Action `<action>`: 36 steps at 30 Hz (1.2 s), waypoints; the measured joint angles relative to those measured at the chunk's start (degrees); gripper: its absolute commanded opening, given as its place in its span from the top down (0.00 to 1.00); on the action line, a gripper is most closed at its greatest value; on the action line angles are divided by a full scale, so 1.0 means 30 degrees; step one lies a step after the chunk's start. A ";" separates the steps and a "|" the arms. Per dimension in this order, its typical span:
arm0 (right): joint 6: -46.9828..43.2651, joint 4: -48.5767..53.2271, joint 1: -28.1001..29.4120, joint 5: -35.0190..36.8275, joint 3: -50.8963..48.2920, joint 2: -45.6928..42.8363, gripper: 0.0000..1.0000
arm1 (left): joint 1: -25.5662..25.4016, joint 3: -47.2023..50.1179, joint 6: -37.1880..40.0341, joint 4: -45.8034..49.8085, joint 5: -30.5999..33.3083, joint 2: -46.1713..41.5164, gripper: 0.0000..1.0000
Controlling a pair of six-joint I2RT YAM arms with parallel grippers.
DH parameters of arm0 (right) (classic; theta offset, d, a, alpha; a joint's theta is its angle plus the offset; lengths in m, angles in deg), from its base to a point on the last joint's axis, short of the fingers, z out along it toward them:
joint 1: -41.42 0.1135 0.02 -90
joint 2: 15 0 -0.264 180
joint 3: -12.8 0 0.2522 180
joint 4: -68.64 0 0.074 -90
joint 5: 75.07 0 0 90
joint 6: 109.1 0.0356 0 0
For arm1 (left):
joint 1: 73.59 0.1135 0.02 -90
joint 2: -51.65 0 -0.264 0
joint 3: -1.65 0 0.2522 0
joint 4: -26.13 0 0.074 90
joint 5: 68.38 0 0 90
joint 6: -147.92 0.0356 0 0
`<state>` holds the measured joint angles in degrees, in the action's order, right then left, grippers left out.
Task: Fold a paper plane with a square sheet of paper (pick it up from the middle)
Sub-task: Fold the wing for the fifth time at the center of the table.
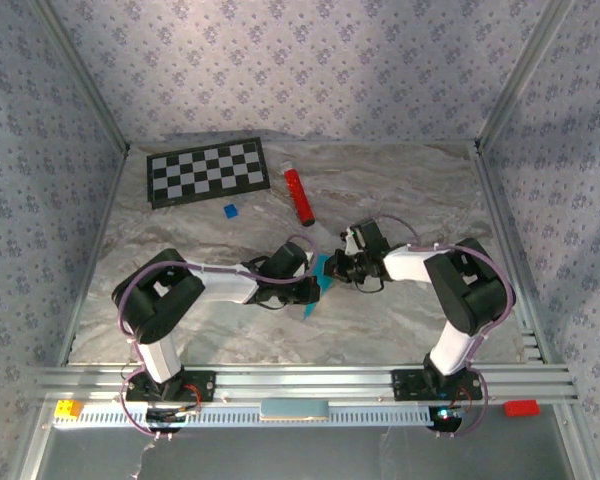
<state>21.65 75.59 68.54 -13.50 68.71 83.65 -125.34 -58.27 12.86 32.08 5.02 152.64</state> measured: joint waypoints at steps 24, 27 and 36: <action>0.0809 0.0852 -0.2871 0.0692 0.1552 0.0903 0.86 | 0.0000 0.0087 -0.0015 -0.0831 -0.0095 0.0248 1.00; 0.0933 0.1129 -0.2871 0.0801 0.1712 0.0933 0.86 | 0.0000 0.0087 -0.0015 -0.0838 -0.0095 0.0248 1.00; 0.0517 0.1792 -0.3111 0.3213 0.1909 0.0335 0.86 | 0.0000 0.0087 -0.0007 -0.0831 -0.0095 0.0248 1.00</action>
<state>23.20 80.97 59.21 -3.86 74.44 84.65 -125.34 -58.00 12.84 29.59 4.74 153.38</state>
